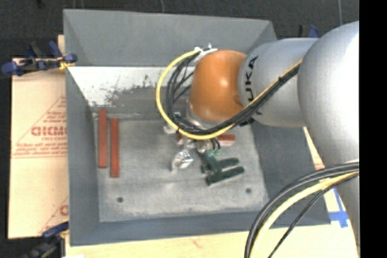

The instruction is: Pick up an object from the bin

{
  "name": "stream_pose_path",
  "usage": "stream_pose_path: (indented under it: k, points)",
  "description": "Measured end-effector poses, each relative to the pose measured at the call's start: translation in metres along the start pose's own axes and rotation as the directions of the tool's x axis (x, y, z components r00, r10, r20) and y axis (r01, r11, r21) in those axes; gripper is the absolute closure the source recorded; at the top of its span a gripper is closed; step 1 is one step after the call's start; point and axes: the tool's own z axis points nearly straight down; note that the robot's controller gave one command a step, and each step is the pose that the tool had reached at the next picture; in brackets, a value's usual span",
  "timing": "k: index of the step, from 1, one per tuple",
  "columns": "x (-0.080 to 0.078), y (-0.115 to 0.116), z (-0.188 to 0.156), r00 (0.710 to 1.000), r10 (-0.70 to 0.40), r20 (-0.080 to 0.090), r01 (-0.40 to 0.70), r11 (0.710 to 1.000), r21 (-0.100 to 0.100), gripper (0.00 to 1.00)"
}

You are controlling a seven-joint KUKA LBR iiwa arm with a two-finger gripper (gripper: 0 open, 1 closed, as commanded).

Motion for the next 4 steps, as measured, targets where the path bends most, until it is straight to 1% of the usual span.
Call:
stream_pose_path:
  k: [1, 2, 3, 4]
  points:
    - [0.000, 0.000, 0.000, 1.000, 0.000, -0.002, 0.000, 1.000, 0.000, 0.00]
    - [-0.004, -0.064, -0.001, 0.990, -0.136, -0.032, 0.136, 0.991, -0.009, 1.00]
    - [-0.004, -0.065, -0.001, 0.990, -0.135, -0.031, 0.135, 0.991, -0.009, 1.00]
    - [-0.007, -0.078, -0.200, 0.988, -0.154, -0.028, 0.154, 0.988, -0.001, 1.00]
